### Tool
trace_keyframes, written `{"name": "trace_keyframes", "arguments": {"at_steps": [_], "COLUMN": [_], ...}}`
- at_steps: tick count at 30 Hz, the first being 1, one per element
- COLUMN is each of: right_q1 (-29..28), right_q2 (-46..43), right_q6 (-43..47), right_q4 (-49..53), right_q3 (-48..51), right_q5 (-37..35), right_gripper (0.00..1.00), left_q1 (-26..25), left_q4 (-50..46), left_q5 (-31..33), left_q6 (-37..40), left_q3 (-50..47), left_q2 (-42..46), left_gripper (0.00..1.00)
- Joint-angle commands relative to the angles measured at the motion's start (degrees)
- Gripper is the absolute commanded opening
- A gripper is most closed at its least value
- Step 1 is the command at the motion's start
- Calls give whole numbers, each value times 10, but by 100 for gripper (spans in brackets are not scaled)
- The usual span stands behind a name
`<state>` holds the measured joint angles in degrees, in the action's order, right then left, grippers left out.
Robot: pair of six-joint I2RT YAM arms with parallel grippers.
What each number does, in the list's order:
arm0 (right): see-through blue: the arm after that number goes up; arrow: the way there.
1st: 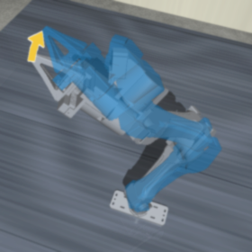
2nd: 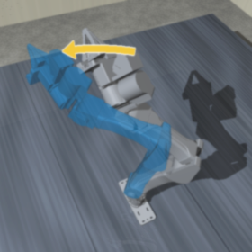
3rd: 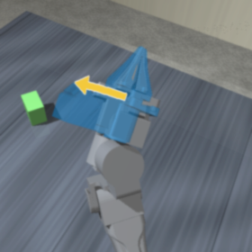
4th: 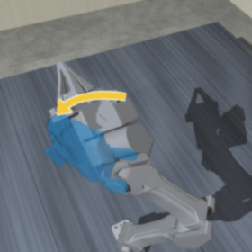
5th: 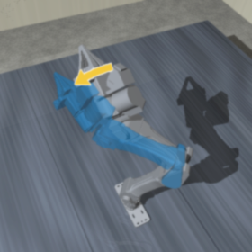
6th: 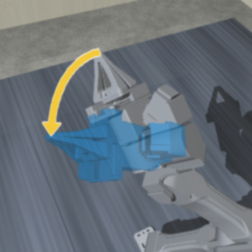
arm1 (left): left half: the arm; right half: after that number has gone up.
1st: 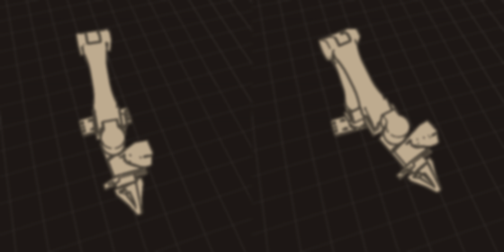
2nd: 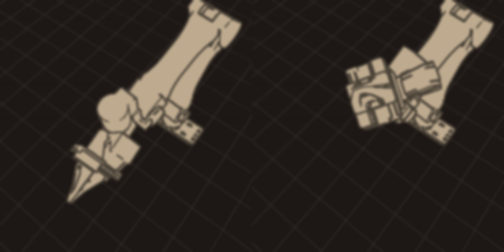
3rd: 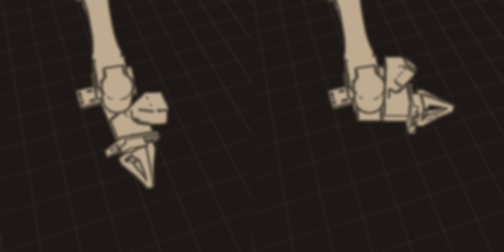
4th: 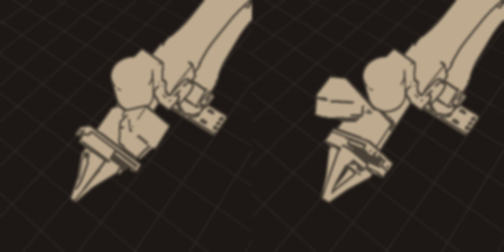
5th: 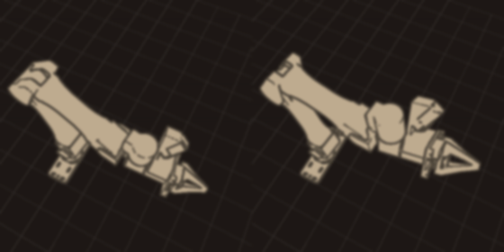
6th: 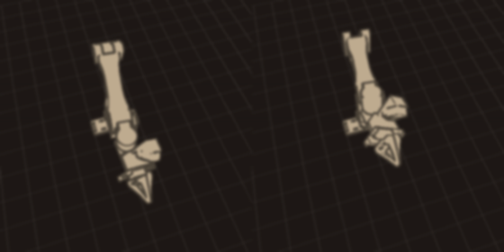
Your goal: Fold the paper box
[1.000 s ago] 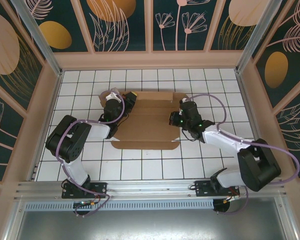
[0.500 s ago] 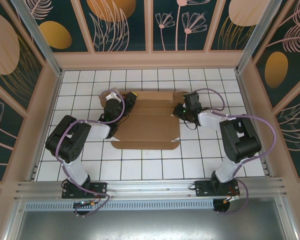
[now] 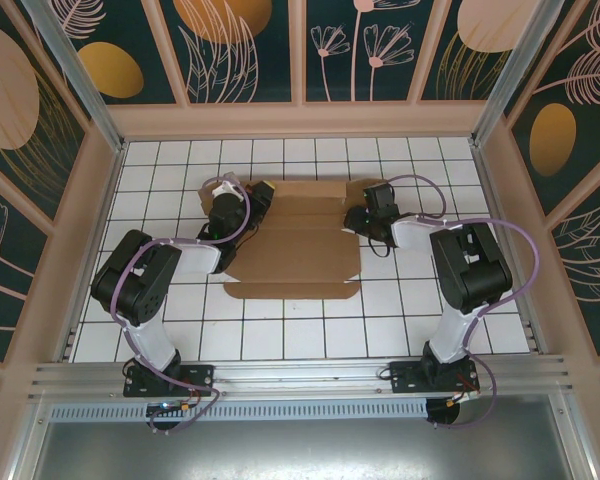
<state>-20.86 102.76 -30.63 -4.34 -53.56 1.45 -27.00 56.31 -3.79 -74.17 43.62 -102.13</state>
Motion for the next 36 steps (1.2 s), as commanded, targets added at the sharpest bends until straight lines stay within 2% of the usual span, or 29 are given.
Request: {"name": "trace_keyframes", "arguments": {"at_steps": [1,7,15,24,36], "right_q1": [9,13,12,-16,-29], "right_q2": [21,34,-7,-6,67], "right_q6": [16,11,7,30,28], "right_q4": [-37,-97,-154,-142,-124], "right_q3": [2,7,33,28,-15], "right_q5": [10,92,146,142,141], "right_gripper": [51,49,40,36,36], "left_q1": [-1,-1,-1,0,-1], "left_q4": [-46,-44,-41,-41,-48], "left_q5": [-2,-4,-9,-22,-37], "left_q6": [26,31,30,27,25], "left_q3": [-2,-1,-2,5,15], "left_q2": [-7,-7,-10,-18,-25], "left_gripper": [0,0,0,0,0]}}
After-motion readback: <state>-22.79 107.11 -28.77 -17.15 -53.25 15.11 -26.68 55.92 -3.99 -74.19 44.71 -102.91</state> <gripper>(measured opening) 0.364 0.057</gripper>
